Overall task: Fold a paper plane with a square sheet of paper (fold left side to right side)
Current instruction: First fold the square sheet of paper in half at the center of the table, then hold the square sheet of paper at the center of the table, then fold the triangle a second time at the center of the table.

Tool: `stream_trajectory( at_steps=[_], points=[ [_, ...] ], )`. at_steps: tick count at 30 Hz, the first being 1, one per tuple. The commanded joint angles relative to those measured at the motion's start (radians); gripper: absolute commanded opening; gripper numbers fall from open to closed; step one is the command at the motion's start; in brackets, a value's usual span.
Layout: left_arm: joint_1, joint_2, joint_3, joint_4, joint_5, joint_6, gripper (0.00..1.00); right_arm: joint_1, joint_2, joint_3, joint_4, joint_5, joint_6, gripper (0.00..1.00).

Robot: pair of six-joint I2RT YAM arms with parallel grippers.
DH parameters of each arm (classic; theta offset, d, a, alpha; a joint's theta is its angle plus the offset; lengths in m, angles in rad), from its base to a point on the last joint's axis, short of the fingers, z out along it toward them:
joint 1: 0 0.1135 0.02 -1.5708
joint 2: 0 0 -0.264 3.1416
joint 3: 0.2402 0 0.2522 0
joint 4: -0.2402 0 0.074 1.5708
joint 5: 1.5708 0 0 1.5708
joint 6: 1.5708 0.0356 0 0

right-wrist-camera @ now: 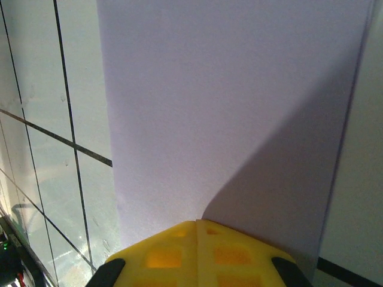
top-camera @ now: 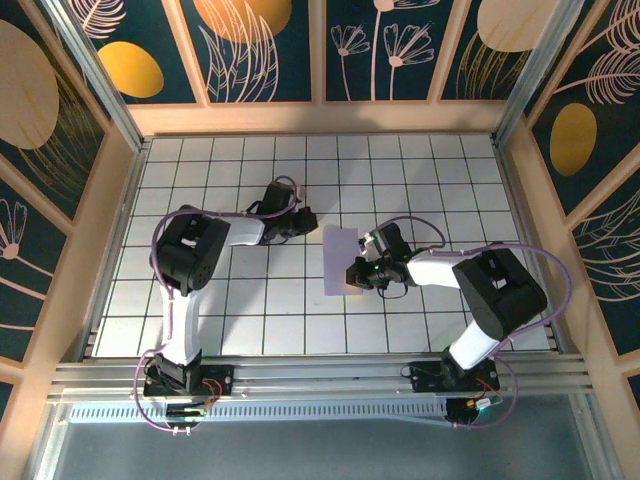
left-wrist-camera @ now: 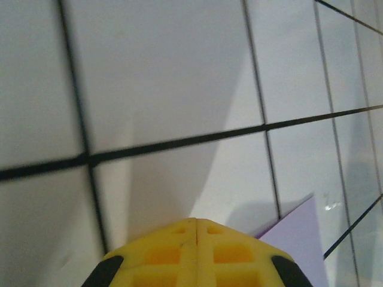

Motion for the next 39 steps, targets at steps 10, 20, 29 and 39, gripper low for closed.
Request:
stream_trajectory(
  at_steps=[10,20,29,39],
  points=[
    [-0.173,-0.239,-0.240,0.004,-0.011,-0.132,0.02,-0.002,0.058,-0.059,-0.115,0.111,0.032,0.00],
    [-0.199,-0.138,-0.214,0.024,0.018,-0.142,0.02,0.000,0.068,-0.055,-0.113,0.108,0.027,0.00],
    [-0.200,-0.136,-0.211,-0.061,-0.029,-0.118,0.02,-0.003,0.009,-0.026,-0.104,0.050,0.031,0.03],
    [-0.205,-0.133,-0.214,-0.094,-0.042,-0.110,0.01,-0.132,-0.213,-0.026,-0.163,-0.024,0.018,0.40]
  ],
)
